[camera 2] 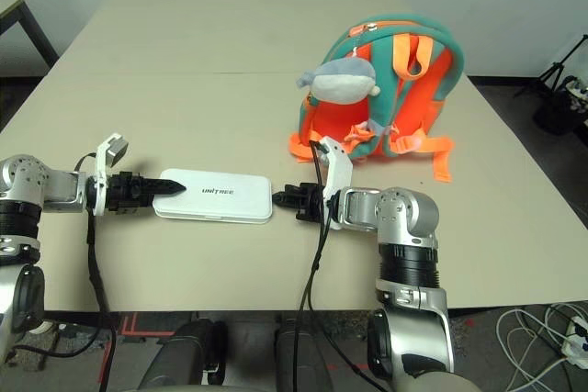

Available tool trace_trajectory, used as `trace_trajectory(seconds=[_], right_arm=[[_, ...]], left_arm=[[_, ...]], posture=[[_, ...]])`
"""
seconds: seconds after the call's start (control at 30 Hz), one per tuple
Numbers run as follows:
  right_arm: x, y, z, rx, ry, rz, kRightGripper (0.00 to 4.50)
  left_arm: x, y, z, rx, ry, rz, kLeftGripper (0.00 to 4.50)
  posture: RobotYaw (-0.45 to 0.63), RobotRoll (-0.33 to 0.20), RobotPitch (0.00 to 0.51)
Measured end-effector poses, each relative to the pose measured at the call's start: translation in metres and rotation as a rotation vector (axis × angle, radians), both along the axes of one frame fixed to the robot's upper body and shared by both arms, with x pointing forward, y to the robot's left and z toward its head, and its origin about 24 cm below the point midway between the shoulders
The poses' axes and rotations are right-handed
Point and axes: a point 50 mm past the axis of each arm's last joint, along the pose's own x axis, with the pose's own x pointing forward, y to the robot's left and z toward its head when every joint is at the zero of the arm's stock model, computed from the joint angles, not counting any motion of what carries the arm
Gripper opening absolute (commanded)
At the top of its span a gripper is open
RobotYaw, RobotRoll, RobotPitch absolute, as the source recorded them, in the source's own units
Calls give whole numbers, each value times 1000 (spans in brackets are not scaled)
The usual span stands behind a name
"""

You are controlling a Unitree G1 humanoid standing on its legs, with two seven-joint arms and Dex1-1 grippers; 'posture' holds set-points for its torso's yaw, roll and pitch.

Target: Put the pencil case into the backpack and zip it.

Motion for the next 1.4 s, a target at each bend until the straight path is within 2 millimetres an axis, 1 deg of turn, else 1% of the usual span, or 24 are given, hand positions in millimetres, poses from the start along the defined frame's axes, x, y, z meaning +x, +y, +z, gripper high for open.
trace_trajectory(seconds=[0.1,0.17,0.23,0.27,0.33,0.4,0.47,0.5,0.53,0.6,0.73,0.83,0.97,1.1,1.23,1.4], right_arm=[[2,-7,3,-20,-38,-12,594],[3,-14,6,-35,-80,-22,1204],[2,-22,12,-45,-161,-29,1748],[2,-24,17,-46,-203,-27,2130],[0,-32,30,-78,-308,-22,2740],[-6,-45,38,-132,-379,-34,3387],[-12,-57,42,-173,-423,-55,3956],[-15,-61,45,-189,-442,-66,4319],[-19,-65,47,-203,-467,-76,4497],[-26,-71,53,-231,-517,-91,4500],[-40,-80,63,-265,-579,-121,4500],[-45,-85,79,-283,-668,-182,4500],[-51,-85,96,-314,-771,-232,4500],[-50,-87,103,-342,-834,-273,4500],[-44,-92,108,-369,-885,-330,4500],[-38,-100,103,-415,-887,-391,4500]], left_arm=[[1,0,9,-9,-58,-17,1661],[1,-1,16,-18,-108,-28,1510],[3,-1,26,-27,-202,-46,1453],[3,0,30,-28,-242,-56,1430],[2,-2,41,-53,-352,-103,1421],[2,4,53,-44,-445,-118,1384],[2,13,67,1,-549,-118,1353],[1,16,73,18,-592,-120,1353],[0,16,78,20,-632,-131,1353],[-3,14,88,-1,-697,-168,1353],[-6,12,98,-13,-766,-194,1353],[-5,14,105,-3,-839,-184,1353],[-4,15,112,0,-916,-176,1353],[-4,15,116,-9,-970,-184,1353],[-3,14,122,-26,-1013,-197,1353],[-1,13,138,-34,-1065,-205,1353]], posture=[[-85,0,117],[-83,0,118],[-75,0,123],[-72,0,126],[-69,0,128],[-68,0,129],[-70,0,133],[-74,0,135],[-78,0,137],[-80,0,139],[-85,0,140],[-90,0,140],[-98,0,139],[-108,0,137],[-102,0,136],[-99,0,140]])
